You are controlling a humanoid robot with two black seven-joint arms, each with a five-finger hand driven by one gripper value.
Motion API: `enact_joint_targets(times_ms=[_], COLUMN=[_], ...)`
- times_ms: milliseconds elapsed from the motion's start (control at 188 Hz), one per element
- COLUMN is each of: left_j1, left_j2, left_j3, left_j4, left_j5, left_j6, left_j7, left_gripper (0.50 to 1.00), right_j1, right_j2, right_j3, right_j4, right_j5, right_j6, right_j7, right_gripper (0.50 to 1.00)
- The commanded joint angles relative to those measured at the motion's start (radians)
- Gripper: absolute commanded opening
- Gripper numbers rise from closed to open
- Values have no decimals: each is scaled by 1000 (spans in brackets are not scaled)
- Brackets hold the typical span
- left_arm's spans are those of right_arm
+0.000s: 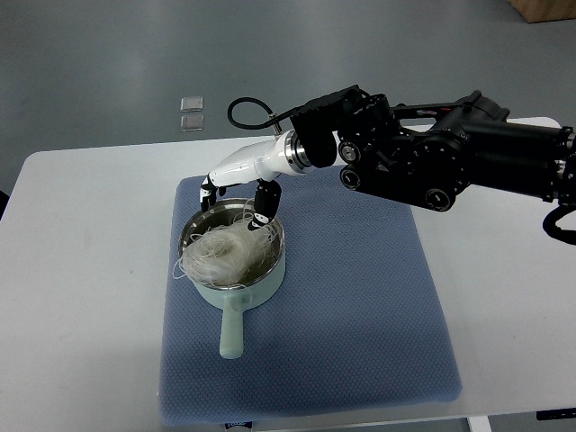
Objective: Put vermicelli into pot with right hand
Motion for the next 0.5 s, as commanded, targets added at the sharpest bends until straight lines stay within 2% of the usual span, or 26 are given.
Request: enact_joint_targets(times_ms=[0,288,453,496], left_j1=[0,0,0,0], left_j2=[0,0,0,0], left_j3=[0,-1,-1,-1], left_j4=[0,0,0,0], left_j5=[0,0,0,0], left_j6=[0,0,0,0], left_j7=[0,0,0,0], left_gripper=[1000,1000,1000,1000], right_j1=[0,-72,-198,-239], right_j2=[-30,-131,-175,-177], right_j3=[33,212,349,386], right_j4=[-1,-57,-106,-118], right_j5=[3,192,315,345], right_j6=[-8,-25,-107,-145], right_j7=[2,-8,-9,-8], right_gripper=[789,787,787,803])
